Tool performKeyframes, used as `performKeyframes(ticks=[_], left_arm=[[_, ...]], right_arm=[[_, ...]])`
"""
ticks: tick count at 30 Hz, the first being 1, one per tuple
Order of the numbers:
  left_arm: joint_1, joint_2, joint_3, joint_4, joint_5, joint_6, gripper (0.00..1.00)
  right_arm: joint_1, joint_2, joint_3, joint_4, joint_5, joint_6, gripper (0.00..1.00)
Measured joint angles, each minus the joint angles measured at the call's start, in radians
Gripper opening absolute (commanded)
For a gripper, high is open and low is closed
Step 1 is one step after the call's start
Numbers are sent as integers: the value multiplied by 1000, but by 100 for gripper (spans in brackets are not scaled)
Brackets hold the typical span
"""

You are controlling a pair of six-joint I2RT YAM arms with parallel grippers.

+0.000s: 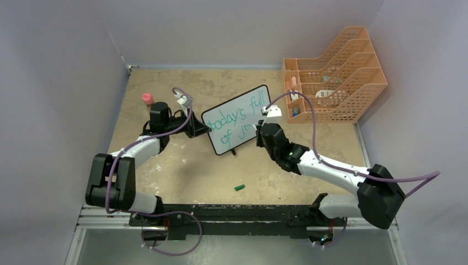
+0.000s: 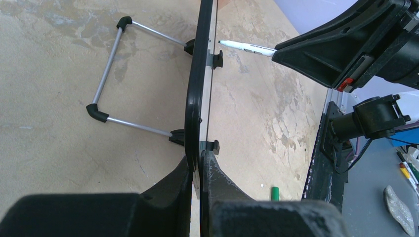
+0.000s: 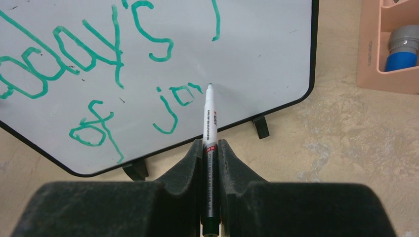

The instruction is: Write a sentence on the whiteboard

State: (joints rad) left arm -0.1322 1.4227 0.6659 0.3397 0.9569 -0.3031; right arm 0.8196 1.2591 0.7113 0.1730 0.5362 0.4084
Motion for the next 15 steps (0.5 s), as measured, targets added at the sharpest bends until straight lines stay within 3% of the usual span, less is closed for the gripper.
performKeyframes(ticks=[15], left_arm=[[0, 0, 0, 0, 0, 0, 0]], right_arm=[[-3, 17, 12, 20, -1, -11, 0]])
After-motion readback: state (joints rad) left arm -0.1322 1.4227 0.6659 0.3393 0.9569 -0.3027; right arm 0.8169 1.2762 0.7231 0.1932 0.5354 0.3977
